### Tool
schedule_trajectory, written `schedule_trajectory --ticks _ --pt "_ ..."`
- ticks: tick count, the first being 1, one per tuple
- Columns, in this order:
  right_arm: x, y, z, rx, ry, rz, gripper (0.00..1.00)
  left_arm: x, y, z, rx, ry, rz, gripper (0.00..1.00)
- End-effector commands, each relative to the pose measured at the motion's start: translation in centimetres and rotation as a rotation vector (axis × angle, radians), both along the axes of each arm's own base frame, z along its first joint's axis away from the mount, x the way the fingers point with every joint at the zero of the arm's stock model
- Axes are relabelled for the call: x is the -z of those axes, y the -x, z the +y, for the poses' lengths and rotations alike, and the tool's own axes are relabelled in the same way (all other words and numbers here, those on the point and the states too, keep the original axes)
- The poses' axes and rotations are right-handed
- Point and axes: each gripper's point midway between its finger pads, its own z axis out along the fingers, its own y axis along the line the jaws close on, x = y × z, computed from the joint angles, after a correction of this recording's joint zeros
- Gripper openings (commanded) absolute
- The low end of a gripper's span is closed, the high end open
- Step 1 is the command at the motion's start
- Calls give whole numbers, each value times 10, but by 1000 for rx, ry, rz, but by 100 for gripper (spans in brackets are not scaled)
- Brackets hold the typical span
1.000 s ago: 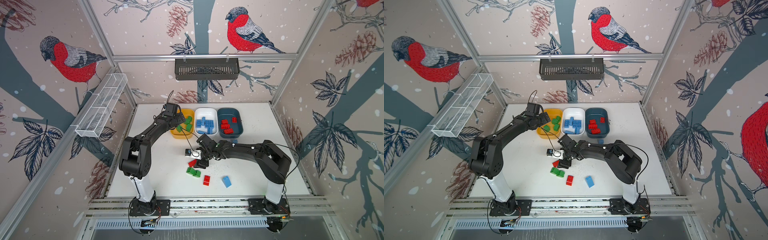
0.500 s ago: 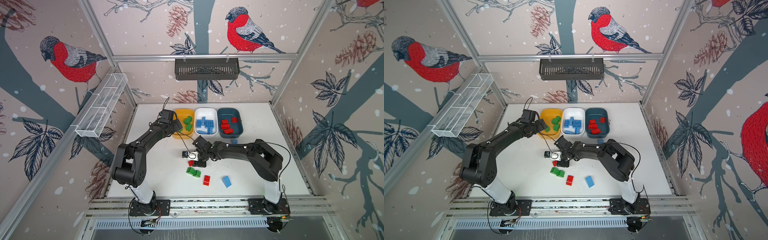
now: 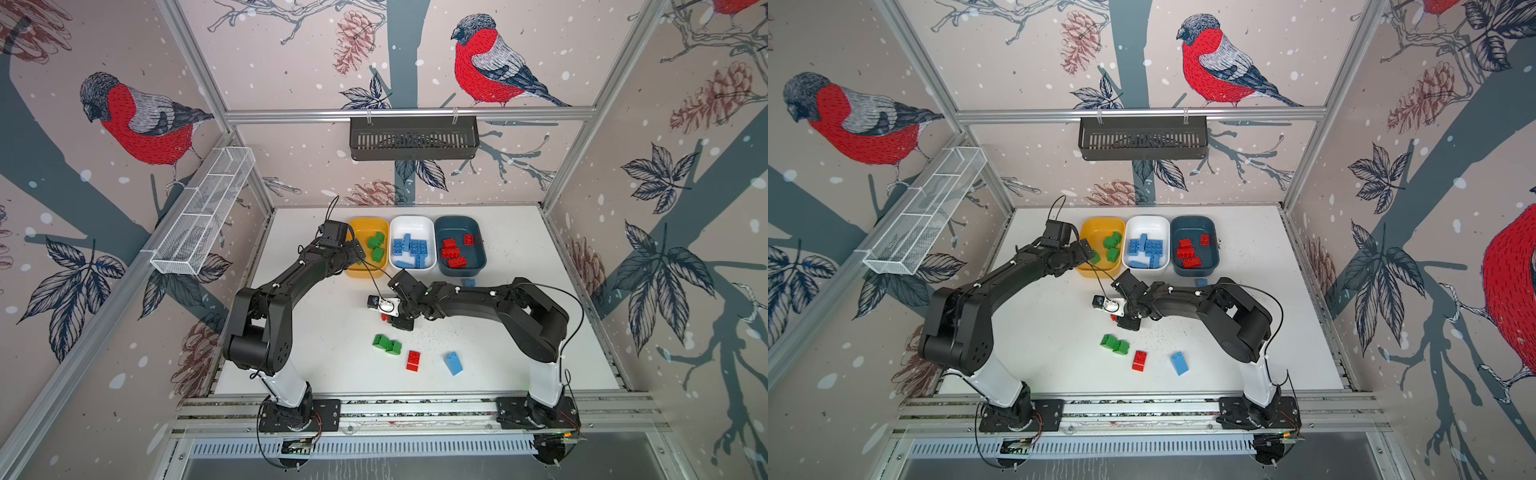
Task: Sort the legos into containers by color
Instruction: 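Close the right gripper on the red brick beside the green bricks, then carry the red brick into the teal tub and release while left lowers to pile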
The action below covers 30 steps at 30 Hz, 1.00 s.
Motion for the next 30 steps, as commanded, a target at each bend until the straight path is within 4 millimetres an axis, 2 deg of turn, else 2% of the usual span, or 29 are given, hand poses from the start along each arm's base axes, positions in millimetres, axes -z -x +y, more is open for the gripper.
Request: schedule_trajectory --ticks 1,5,11,18,23,30 --pt "-11 -12 -11 98 -22 -24 20 -11 -4 -7 15 21 -48 97" --pt "-32 -25 -26 189 -100 -81 20 -16 -4 -16 39 12 -62 97" --pt "-82 -54 -62 389 -300 -159 20 -39 -6 -32 62 -57 -133 97" --pt "-128 -92 -131 692 -519 -191 21 -56 8 -55 119 -98 -166 97" --pt "-142 -113 -176 854 -583 -200 21 -53 34 -67 158 -125 -128 97" --pt "-141 -151 -223 1018 -583 -188 22 -36 74 -70 188 -162 -38 97"
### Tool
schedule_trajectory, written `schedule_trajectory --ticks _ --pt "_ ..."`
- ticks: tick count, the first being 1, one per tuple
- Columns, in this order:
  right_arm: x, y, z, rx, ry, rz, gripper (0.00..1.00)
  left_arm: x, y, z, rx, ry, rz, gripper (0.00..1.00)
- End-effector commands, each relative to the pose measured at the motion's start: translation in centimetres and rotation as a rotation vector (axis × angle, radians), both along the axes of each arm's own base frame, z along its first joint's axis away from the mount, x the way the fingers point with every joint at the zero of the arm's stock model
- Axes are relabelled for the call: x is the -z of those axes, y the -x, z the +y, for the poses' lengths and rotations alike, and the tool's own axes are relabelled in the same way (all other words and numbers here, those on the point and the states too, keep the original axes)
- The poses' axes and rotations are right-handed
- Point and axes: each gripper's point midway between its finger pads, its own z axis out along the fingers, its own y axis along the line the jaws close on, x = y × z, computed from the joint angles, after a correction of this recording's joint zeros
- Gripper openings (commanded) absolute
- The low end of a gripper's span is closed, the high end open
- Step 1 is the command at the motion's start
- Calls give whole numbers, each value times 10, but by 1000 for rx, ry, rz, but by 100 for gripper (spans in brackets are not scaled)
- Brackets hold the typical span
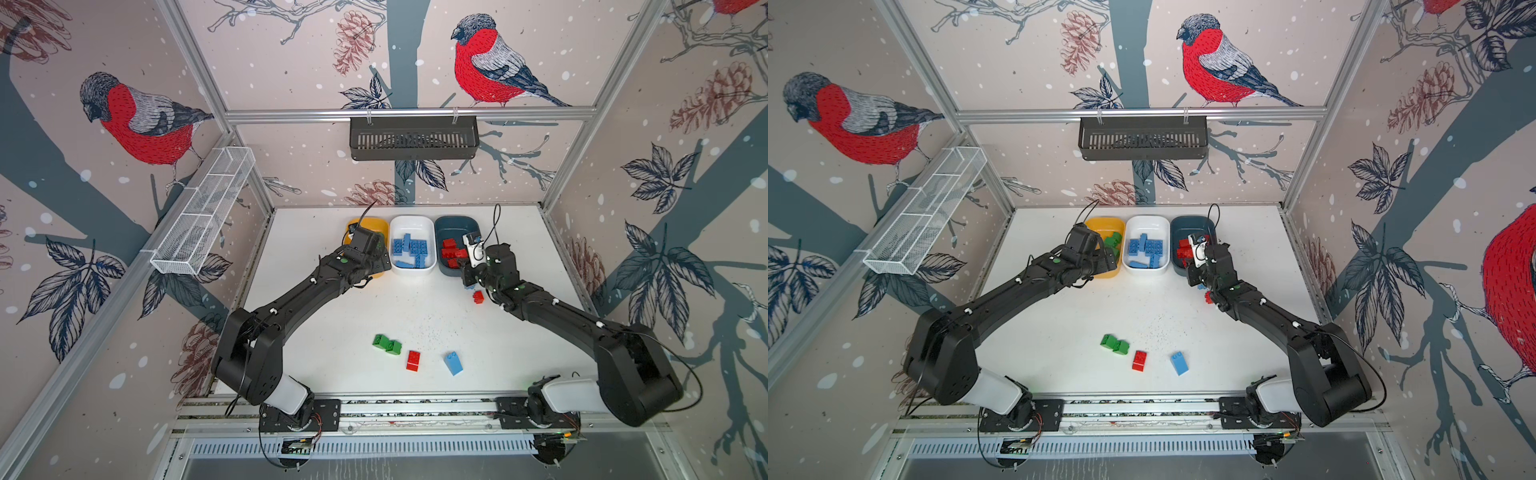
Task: Sort the legos into containers by color
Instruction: 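Carry the red brick into the teal tub and release while left lowers to pile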
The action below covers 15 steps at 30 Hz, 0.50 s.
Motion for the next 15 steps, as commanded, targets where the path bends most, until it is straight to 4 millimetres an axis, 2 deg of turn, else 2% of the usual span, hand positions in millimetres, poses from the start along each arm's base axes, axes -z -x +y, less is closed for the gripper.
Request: schedule_trajectory --ticks 1,4,8,11,15 --pt "-4 -19 -11 58 -42 15 22 11 21 11 -26 -39 66 97" --pt "2 -39 -21 99 -43 43 23 20 39 10 -40 -2 120 97" --pt "13 -68 -27 145 -47 95 26 33 66 -1 -56 129 225 97" --pt "20 -86 -20 139 -61 125 29 53 91 0 -80 183 323 97" --pt "29 -108 -12 154 -84 163 35 65 114 -2 -80 246 403 97"
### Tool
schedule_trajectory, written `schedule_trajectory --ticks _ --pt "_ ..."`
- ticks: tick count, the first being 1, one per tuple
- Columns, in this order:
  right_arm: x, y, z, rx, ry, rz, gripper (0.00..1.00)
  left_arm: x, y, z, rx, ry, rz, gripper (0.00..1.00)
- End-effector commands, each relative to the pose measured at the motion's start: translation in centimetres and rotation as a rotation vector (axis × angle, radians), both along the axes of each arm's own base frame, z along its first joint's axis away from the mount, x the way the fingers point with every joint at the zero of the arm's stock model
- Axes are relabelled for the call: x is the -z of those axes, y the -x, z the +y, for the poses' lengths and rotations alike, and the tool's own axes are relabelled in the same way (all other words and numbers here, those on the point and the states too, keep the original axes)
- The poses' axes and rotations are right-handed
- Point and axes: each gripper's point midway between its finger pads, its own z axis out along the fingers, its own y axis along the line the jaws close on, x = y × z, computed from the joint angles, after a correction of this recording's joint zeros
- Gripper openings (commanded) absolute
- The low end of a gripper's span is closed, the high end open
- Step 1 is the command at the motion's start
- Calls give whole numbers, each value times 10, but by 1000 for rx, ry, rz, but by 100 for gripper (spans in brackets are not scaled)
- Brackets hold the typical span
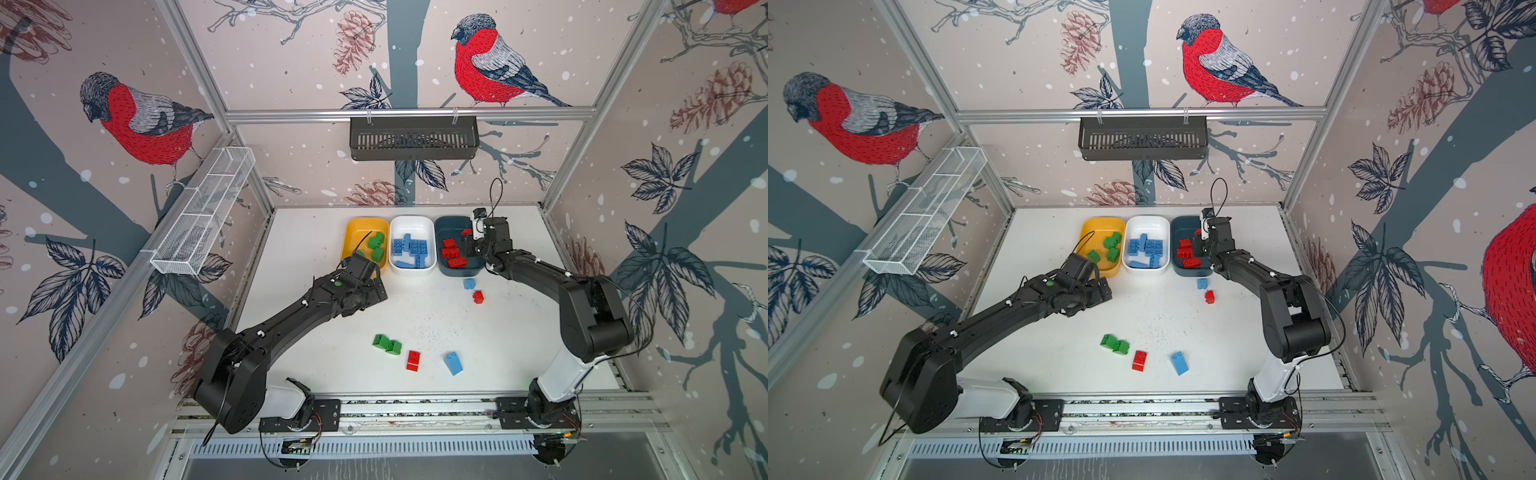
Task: Sort the legos into containers by color
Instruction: 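Carry the red brick into the teal tub and release while left lowers to pile, then grasp the green sloped brick in the pile with the left gripper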
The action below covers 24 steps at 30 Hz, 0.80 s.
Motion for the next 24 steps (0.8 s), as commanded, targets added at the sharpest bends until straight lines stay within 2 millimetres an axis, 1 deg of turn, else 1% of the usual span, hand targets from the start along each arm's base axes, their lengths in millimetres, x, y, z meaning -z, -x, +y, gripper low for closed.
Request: schedule_trajectory --ticks 1,2,3,5,6,8,10,11,12,16,18,21,24 --pt "5 -11 4 29 -28 39 38 6 23 -8 -10 89 99 97" --pt "3 -14 4 48 -32 41 43 9 28 -8 -6 96 120 97" --pt "0 -15 4 63 -39 35 49 12 34 -8 0 102 143 97" --pt "-8 -13 3 85 -53 11 60 16 45 -9 14 117 180 97" --pt "-12 -11 3 94 -60 1 65 17 49 -9 22 125 196 97" --pt "-20 -5 4 90 -69 -19 71 21 57 -8 27 126 225 97" --pt "-26 3 6 84 -72 -33 81 25 64 -6 34 129 245 96" --pt "-30 8 7 78 -71 -39 87 28 68 -6 36 134 256 96" --pt "-33 13 9 70 -69 -46 100 29 70 -8 45 146 259 96" --pt "-45 32 9 61 -52 -80 99 38 77 -11 81 161 265 94" --pt "-51 40 7 64 -50 -101 100 42 82 -12 107 141 269 90" --pt "-56 49 2 71 -53 -122 99 48 92 -16 167 104 283 86" --pt "-57 52 -1 79 -55 -133 99 54 101 -19 222 52 301 82"
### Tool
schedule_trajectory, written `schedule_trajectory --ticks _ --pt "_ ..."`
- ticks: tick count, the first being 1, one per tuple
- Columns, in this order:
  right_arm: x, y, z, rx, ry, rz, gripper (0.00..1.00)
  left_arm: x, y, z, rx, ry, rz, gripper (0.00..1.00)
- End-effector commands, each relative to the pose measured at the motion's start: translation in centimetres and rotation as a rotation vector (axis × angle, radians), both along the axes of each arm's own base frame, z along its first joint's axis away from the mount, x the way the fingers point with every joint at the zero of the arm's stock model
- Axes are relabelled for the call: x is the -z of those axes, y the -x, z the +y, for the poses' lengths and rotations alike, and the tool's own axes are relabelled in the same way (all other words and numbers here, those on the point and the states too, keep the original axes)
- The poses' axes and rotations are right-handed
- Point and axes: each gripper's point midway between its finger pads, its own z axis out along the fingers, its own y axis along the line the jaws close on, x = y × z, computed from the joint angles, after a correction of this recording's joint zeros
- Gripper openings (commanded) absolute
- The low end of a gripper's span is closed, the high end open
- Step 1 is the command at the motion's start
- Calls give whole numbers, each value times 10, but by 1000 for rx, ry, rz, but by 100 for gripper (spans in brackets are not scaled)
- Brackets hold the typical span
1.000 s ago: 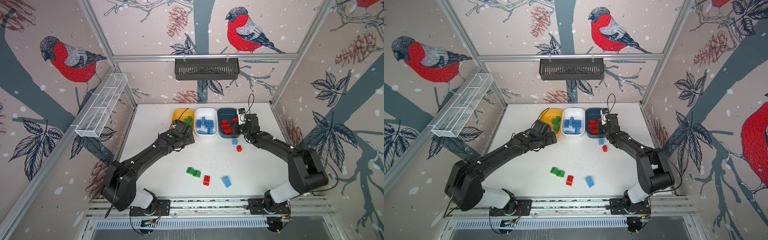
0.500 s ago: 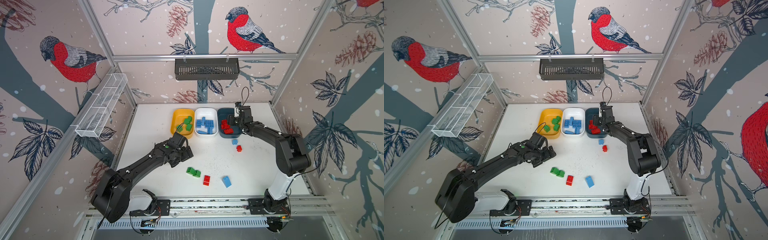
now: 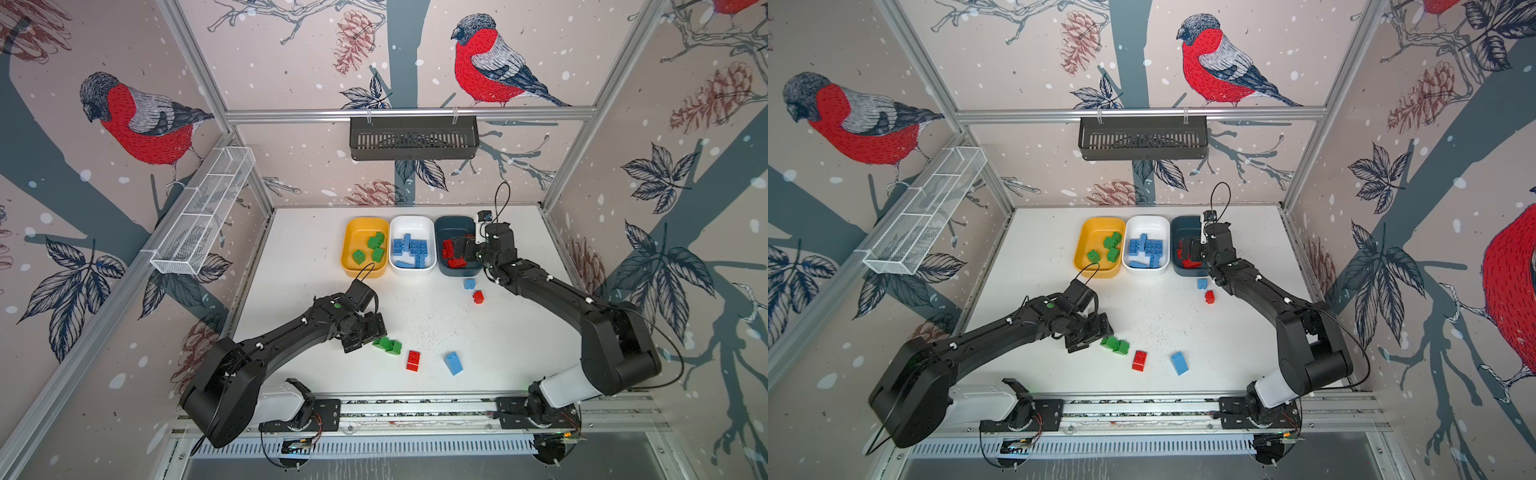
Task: Sort the legos into containers by color
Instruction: 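Grasp the green sloped brick in the pile with the left gripper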
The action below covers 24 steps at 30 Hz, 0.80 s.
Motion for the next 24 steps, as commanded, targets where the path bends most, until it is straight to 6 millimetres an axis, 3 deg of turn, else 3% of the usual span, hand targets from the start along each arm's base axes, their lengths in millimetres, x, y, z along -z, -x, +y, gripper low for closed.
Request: schedule_trajectory --ticks 1,5,10,17,24 --pt "-10 -2 -4 24 -7 -48 99 5 7 -2 79 -49 -2 80" --pt "-6 -2 -2 19 -14 -35 100 11 6 -9 122 -78 -10 73" --pt "-4 -1 -2 18 -14 -29 99 16 -3 -3 126 -168 -39 61" --pt "1 0 -4 23 2 -16 99 29 -6 -8 199 -190 -32 59" --pt "6 1 -4 25 4 2 100 28 -12 7 219 -288 -52 54"
